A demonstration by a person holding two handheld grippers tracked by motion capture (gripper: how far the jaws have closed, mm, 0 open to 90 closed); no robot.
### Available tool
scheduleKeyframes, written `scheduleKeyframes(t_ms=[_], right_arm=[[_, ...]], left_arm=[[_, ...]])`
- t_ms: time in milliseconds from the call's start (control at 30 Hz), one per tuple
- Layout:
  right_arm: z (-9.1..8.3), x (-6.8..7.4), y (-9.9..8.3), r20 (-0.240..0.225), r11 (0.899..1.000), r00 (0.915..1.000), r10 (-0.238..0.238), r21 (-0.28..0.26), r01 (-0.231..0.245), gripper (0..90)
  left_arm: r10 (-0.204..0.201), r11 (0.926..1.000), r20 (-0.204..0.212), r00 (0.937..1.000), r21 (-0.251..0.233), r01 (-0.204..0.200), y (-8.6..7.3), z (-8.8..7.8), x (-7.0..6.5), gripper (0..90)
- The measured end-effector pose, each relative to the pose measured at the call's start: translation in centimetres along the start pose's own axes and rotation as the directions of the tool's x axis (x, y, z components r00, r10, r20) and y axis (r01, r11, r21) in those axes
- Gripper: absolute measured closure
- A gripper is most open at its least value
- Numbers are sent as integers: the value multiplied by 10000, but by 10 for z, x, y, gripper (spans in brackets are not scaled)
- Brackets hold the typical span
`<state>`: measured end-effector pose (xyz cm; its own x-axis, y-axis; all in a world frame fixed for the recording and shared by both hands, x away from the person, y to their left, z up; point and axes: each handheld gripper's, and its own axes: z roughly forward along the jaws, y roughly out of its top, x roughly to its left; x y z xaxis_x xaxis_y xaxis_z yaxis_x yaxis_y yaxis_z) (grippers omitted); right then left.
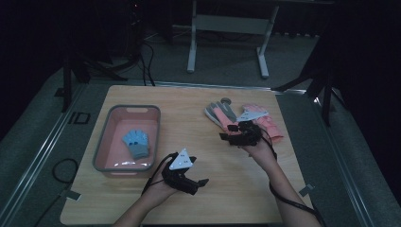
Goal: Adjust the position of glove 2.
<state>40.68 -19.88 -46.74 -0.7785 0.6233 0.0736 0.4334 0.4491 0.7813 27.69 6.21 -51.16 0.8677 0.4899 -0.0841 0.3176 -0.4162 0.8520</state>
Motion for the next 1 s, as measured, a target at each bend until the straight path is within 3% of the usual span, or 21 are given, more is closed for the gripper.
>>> scheduleKeyframes(t_ms=[67,100,300,400,467,600,733,800,833,900,1000], right_arm=[[-2,-9,-2,180,9999,9998,127,-55,-126,512],[-4,-14,-3,276,9998,9995,164,-81,-162,581],[-6,-43,-1,1039,9990,9939,367,-288,-339,560],[0,-57,2,1497,9987,9875,485,-201,-460,586],[7,-68,4,1547,9978,9858,652,-229,-624,604],[21,-82,6,1657,9979,9840,652,-144,-637,632],[41,-92,7,1885,9970,9802,611,345,-688,638],[50,-97,7,1860,9945,9792,810,506,-919,621],[55,-98,7,2050,9929,9750,858,635,-1007,616],[66,-101,7,2342,9891,9692,760,1055,-1030,604],[78,-102,5,2362,9856,9703,519,1443,-878,619]], left_arm=[[9,10000,99,10000,-9,-9,-6,5,-2,113],[-3,10000,149,9999,-1,3,-8,7,-3,113],[-106,9999,144,9998,14,106,-22,15,-5,68],[-177,9998,63,9998,72,177,-26,16,-6,18],[-26,10000,-66,10000,-83,26,-29,15,-8,18],[-139,9997,11,9999,-213,139,-33,14,-8,18],[-288,9992,105,9995,-269,290,-36,13,-7,18],[-462,9985,224,9987,-274,468,-36,12,-4,18],[-565,9980,209,9982,-288,571,-37,12,-3,18],[-587,9979,199,9981,-258,592,-38,12,-2,18],[-570,9982,158,9983,-189,573,-40,12,-2,18]])
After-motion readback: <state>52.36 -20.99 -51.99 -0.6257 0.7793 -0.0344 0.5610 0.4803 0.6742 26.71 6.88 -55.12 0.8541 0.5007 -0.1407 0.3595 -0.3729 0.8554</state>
